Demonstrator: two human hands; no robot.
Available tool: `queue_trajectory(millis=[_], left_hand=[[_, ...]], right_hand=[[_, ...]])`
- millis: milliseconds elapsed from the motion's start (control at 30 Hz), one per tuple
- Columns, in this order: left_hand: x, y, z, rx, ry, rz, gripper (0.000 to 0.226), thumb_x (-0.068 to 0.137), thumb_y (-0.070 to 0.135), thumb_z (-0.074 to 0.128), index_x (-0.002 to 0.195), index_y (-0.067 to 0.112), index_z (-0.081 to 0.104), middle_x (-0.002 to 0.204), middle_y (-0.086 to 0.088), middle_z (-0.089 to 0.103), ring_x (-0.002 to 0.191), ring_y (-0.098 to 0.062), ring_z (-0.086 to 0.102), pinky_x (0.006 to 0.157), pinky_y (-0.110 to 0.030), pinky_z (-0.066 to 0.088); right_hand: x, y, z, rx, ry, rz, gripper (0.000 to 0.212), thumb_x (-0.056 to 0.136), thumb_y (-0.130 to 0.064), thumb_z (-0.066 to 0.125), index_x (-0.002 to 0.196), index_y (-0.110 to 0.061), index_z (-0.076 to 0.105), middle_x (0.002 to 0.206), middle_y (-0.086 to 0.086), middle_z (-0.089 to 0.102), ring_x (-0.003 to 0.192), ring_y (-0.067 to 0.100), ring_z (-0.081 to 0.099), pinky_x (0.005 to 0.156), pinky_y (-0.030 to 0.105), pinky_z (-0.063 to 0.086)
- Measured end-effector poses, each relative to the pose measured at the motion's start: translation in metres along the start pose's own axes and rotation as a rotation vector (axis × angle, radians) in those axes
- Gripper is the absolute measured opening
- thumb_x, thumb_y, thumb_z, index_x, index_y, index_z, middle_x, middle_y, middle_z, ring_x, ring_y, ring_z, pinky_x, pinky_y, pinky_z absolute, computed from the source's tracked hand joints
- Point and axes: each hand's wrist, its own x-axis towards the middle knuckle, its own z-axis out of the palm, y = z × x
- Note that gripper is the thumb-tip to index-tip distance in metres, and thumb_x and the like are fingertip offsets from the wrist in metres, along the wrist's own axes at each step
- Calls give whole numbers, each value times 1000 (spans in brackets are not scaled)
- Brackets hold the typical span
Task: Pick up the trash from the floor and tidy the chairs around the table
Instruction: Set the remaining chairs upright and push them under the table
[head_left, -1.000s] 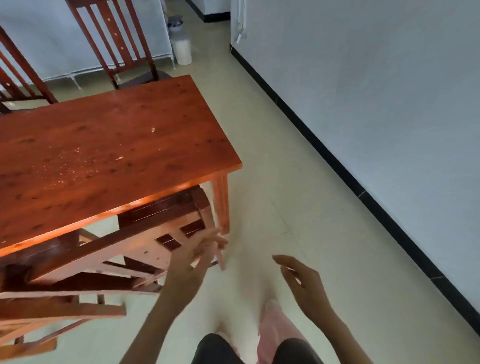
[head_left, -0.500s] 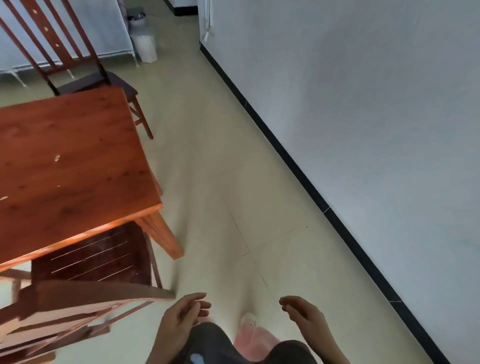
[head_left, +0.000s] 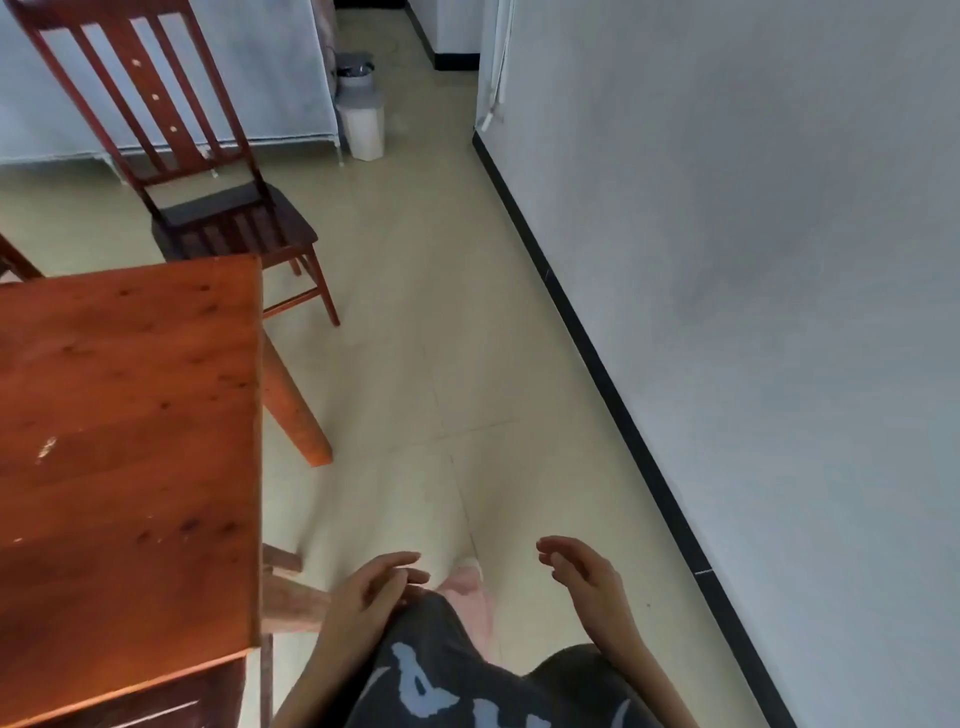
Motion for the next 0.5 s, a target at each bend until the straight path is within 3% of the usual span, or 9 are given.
queue_trajectory(millis=[133, 267, 500], left_hand=[[99, 84, 4, 41, -21, 107, 31, 93, 3, 43, 95, 26, 63, 85, 18, 73, 83, -11, 69, 73, -19, 53], [180, 153, 9, -17, -21, 139, 30, 92, 0, 44, 96, 23, 63, 75, 12, 74, 75, -8, 69, 72, -17, 52], [332, 207, 4, -72, 73, 124, 31, 92, 1, 43, 101, 24, 61, 80, 14, 74, 81, -11, 69, 75, -17, 54]], right_hand=[[74, -32, -17, -16, -8, 30, 33, 90, -5, 51, 87, -36, 63, 89, -16, 72, 89, 6, 67, 90, 37, 53], [149, -66, -32, -28, -7, 45, 31, 90, -6, 51, 90, -35, 63, 96, -12, 70, 90, 3, 66, 88, 33, 53], [328, -131, -32, 7, -82, 45, 30, 90, -7, 51, 88, -33, 65, 91, -9, 71, 91, 10, 67, 86, 36, 54]])
